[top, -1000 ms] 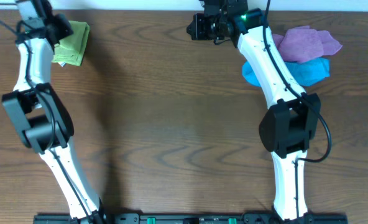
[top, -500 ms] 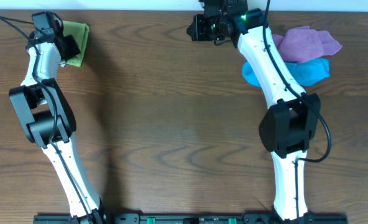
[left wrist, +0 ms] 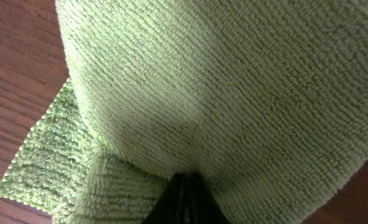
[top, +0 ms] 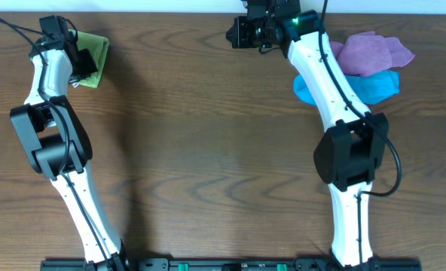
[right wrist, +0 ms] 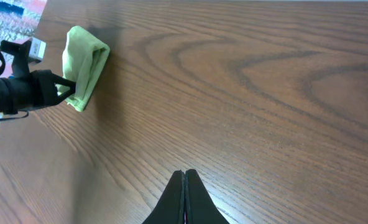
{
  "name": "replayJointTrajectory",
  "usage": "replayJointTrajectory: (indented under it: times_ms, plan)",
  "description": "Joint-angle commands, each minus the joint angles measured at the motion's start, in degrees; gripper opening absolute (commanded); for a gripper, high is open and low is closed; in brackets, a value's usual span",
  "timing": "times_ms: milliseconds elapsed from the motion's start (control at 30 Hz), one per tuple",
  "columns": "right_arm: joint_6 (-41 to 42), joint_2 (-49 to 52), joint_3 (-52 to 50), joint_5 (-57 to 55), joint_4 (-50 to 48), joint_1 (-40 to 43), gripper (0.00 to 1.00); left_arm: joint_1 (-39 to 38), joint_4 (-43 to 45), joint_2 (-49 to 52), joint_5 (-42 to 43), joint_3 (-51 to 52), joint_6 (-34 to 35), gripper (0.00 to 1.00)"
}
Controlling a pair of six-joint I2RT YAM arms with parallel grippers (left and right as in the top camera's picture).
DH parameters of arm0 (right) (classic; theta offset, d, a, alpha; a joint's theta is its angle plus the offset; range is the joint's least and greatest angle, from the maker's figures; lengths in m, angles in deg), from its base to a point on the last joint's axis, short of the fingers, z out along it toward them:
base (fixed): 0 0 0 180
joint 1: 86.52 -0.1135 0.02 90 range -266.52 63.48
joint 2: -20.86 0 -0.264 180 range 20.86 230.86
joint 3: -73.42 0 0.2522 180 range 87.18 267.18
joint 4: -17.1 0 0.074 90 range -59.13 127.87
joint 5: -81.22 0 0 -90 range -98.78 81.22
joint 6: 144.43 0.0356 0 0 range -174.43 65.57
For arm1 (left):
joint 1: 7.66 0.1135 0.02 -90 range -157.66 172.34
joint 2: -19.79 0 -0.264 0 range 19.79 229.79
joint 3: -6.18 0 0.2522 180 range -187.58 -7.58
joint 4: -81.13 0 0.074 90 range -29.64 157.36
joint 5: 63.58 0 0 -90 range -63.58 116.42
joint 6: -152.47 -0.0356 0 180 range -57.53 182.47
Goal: Fold the cloth
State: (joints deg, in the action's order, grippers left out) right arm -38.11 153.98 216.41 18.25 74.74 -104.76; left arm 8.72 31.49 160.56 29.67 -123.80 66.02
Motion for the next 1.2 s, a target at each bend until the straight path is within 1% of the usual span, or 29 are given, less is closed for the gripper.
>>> replayJointTrajectory:
  times_ms: [0, 167, 267, 400, 500, 567, 633, 733, 767, 800, 867, 900, 933, 967, 1067, 1167]
  plan:
    - [-0.70, -0.48, 0.42, 0.20, -0.22, -0.11, 0.02, 0.09, -0.48, -2.32, 2.67, 0.39, 0.85, 0.06]
    - [-0.68, -0.48, 0.42, 0.22, -0.39, -0.11, 0.02, 0.09, 0.44, -6.16, 8.68, 0.31, 1.42, 0.05]
    - [-0.70, -0.48, 0.42, 0.22, -0.42, -0.11, 0.02, 0.09, -0.24, -8.98, 9.25, 0.28, 1.64, 0.06]
    - [-0.70, -0.48, 0.46, 0.70, -0.42, 0.28, 0.02, 0.22, -1.88, -12.50, 7.15, 0.28, 1.60, 0.05]
    - [-1.25, -0.72, 1.20, 2.12, -0.17, 0.61, 0.01, 0.48, -5.27, -14.27, 4.00, 0.28, 1.55, 0.06]
    - [-3.37, -1.36, 2.25, 1.90, 0.79, 0.70, 0.04, 0.57, -7.80, -15.30, 2.54, 0.28, 0.94, 0.06]
    - [-6.34, -2.25, 3.50, 0.92, 2.27, 0.70, 0.23, 0.57, -9.97, -16.65, 2.60, 0.28, -0.20, 0.06]
    - [-10.64, -4.11, 5.46, -3.61, 6.14, 0.70, 0.76, 0.46, -12.26, -19.30, 3.67, 0.28, -0.76, 0.06]
    - [-13.03, -5.09, 5.99, -5.33, 7.69, 0.70, 0.95, 0.37, -13.05, -20.63, 5.27, 0.28, -1.84, 0.06]
    - [-15.10, -5.97, 6.23, -6.80, 8.76, 0.70, 0.99, 0.22, -13.62, -21.77, 6.97, 0.28, -3.02, 0.06]
    - [-18.86, -7.85, 6.25, -9.11, 9.99, 0.70, 0.99, -0.26, -14.84, -24.17, 10.34, 0.28, -4.98, 0.36]
    - [-20.52, -8.68, 6.25, -9.81, 10.23, 0.68, 0.99, -0.61, -15.65, -25.51, 11.45, 0.28, -5.38, 0.56]
    - [-21.70, -9.53, 6.25, -10.34, 10.29, 0.68, 0.99, -0.94, -16.48, -26.84, 11.65, 0.28, -5.33, 0.79]
    - [-22.67, -10.19, 6.25, -10.54, 10.14, 0.61, 0.99, -1.20, -17.25, -28.06, 11.63, 0.28, -5.33, 0.95]
    - [-25.40, -12.66, 6.27, -10.51, 7.48, 0.44, 0.99, -2.38, -18.91, -33.16, 11.61, 0.28, -5.35, 0.95]
    - [-25.81, -14.95, 6.27, -9.86, 1.84, 0.59, 0.99, -3.67, -16.79, -38.53, 11.61, 0.28, -5.35, 0.95]
